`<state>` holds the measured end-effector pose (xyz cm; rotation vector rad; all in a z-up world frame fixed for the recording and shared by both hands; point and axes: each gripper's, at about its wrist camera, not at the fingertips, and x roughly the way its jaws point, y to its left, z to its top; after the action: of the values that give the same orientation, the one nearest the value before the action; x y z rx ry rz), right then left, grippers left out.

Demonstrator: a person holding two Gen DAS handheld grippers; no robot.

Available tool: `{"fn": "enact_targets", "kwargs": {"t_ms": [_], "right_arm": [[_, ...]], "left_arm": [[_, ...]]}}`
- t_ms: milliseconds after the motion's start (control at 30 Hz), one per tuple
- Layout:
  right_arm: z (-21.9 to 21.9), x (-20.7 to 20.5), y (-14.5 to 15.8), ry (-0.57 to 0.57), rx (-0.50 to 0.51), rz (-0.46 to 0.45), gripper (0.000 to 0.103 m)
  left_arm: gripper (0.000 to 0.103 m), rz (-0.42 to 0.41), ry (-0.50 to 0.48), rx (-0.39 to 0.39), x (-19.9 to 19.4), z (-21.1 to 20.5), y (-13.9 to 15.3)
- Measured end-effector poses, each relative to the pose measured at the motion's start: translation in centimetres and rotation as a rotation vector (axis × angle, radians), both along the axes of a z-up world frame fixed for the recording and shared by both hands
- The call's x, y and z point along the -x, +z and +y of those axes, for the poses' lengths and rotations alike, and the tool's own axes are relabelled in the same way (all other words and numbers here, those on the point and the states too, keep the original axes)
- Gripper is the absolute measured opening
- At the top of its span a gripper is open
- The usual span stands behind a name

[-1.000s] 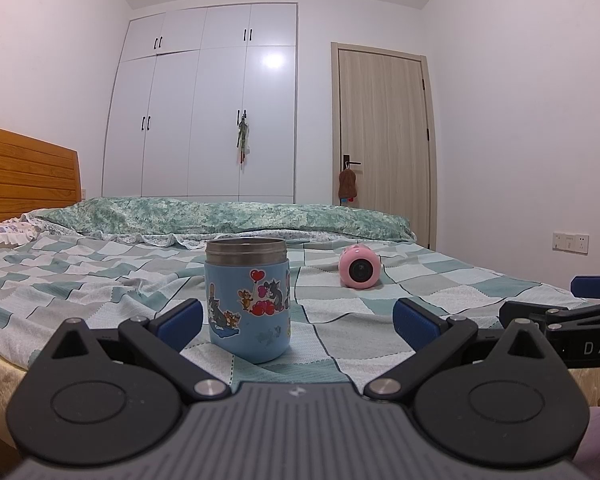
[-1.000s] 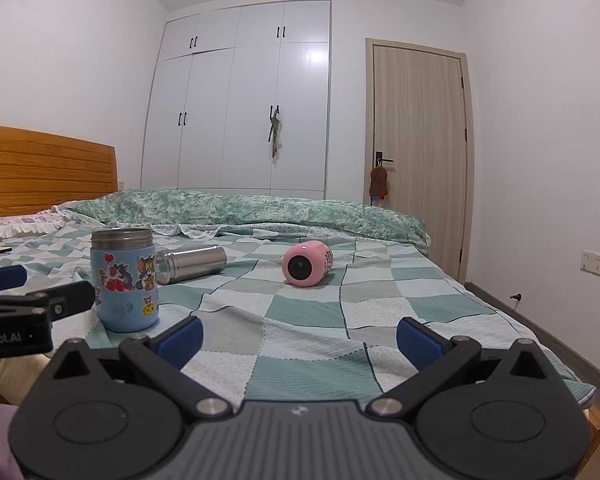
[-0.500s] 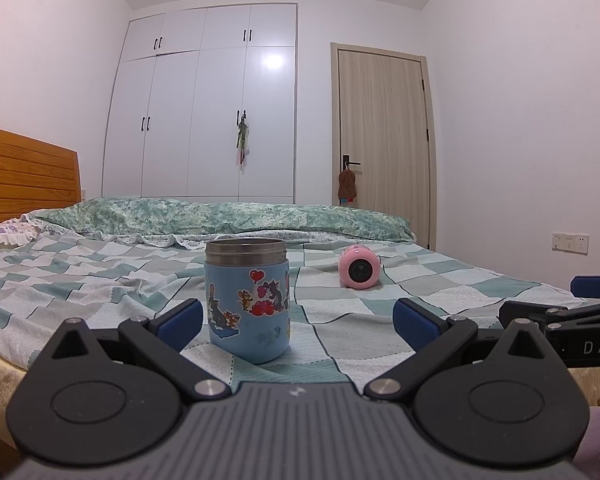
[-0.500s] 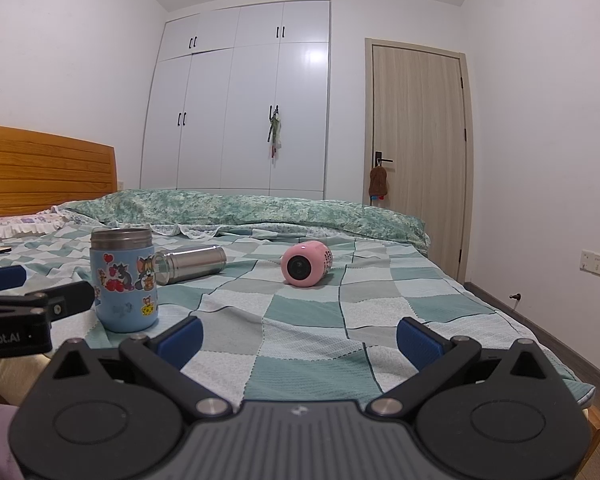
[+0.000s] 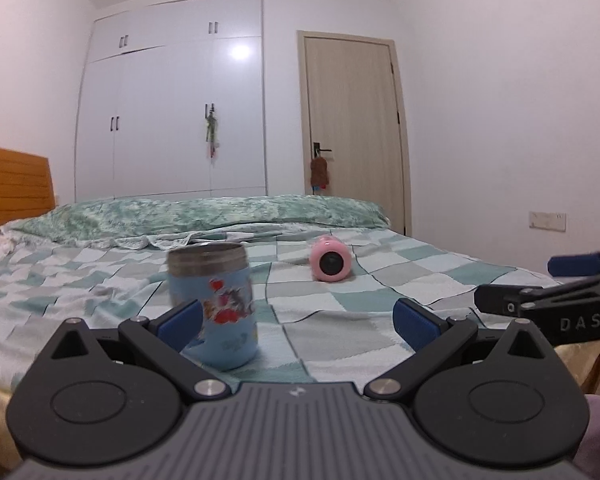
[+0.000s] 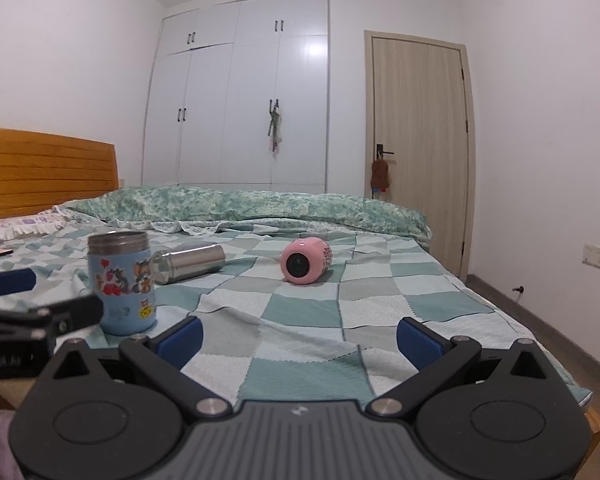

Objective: Flip cup upright
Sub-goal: 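Move the left tool toward the lying pink cup and close around its body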

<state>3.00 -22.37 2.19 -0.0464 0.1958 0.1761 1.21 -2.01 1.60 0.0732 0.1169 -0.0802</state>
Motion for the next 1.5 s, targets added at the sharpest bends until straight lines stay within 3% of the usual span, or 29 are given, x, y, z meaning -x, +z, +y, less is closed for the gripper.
{"fn": "enact_targets", "kwargs": {"t_ms": [267,533,867,1033,1233,1500], "right_arm": [[-2.7,-3.1,2.9,-0.029,0.048,0.012,0.103],[-6.0,-10.1,6.1,-0.027,0.066,0.088,0.103],[-8.4,-21.9,8.0,-0.001,0.085,0.225,0.103],[-8.6,-28.0,8.7,0.033,0.104,0.258,0.103],[-8.4,-36.3,8.9,0.071,0.139,0.323,0.103],[-7.9,-44.2,6.5,0.109,0.158,0.393,0.103]], "left_arm": [[0.103,0.029,-0.054,-0.014,-4.4,-3.0,3.8],[0.103,0.128,-0.069,-0.031,-11.5,-5.9,5.9],[0.103,0.395,-0.002,0.021,-23.8,-7.4,8.1],[0.103,0.497,0.07,-0.013,-31.1,-8.7,9.2],[0.103,0.619,0.13,-0.014,-39.3,-9.3,9.1],[0.103,0.76,0.148,-0.081,-47.9,-10.6,6.0]]}}
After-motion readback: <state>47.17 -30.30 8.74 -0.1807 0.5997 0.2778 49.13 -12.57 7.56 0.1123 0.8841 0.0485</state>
